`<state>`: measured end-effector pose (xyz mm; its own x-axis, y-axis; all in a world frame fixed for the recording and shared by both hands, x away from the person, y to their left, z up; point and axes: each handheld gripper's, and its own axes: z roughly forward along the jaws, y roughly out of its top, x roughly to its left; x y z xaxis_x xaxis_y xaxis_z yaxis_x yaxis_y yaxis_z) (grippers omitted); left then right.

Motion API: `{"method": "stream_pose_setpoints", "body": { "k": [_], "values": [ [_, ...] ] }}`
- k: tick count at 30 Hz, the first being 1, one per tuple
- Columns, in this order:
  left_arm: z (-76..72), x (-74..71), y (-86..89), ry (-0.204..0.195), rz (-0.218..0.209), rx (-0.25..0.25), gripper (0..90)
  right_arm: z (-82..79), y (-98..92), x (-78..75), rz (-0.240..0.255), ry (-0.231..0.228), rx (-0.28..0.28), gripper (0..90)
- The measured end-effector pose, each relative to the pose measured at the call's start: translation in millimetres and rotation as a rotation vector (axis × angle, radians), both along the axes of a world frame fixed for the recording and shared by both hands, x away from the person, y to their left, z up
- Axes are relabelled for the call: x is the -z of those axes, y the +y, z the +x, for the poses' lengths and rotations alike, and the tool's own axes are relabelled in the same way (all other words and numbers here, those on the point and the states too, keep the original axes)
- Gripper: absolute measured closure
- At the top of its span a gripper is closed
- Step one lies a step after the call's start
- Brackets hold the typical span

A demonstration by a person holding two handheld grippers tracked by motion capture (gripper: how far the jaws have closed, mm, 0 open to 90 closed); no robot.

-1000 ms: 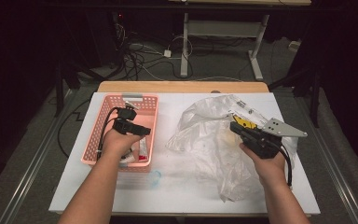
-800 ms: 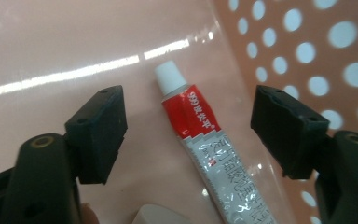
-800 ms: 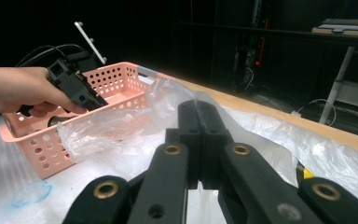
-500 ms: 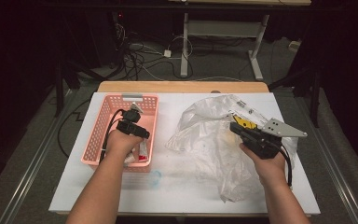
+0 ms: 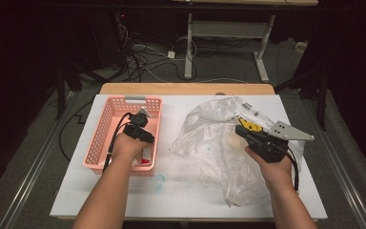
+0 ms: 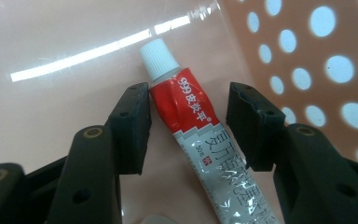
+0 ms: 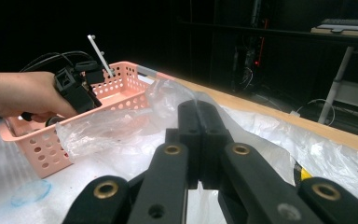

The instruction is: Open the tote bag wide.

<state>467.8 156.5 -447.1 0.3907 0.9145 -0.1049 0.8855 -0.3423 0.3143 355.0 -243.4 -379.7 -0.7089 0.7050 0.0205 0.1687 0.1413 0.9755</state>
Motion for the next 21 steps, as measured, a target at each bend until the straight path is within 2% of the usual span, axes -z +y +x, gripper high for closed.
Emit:
{"method": "stream_pose_setpoints", "body": {
  "k": [6,9,10,21],
  "values": [
    [-1.9,0.4,-5.5,-0.018,0.001,0.011,58.9,-0.4,0.4,0.0,-0.005,-0.006,0.002,90.0],
    [-2.3,0.5,-7.6,-0.020,-0.028,0.015,63.4,-0.6,0.7,0.0,-0.004,-0.003,0.003,90.0],
    [-2.4,0.5,-8.0,-0.023,-0.024,0.017,64.5,-0.6,0.6,0.1,-0.006,-0.005,0.002,90.0],
    [-1.9,0.3,-5.6,-0.023,-0.060,0.014,65.6,0.9,-0.4,0.6,0.004,0.004,0.003,90.0]
  ]
}}
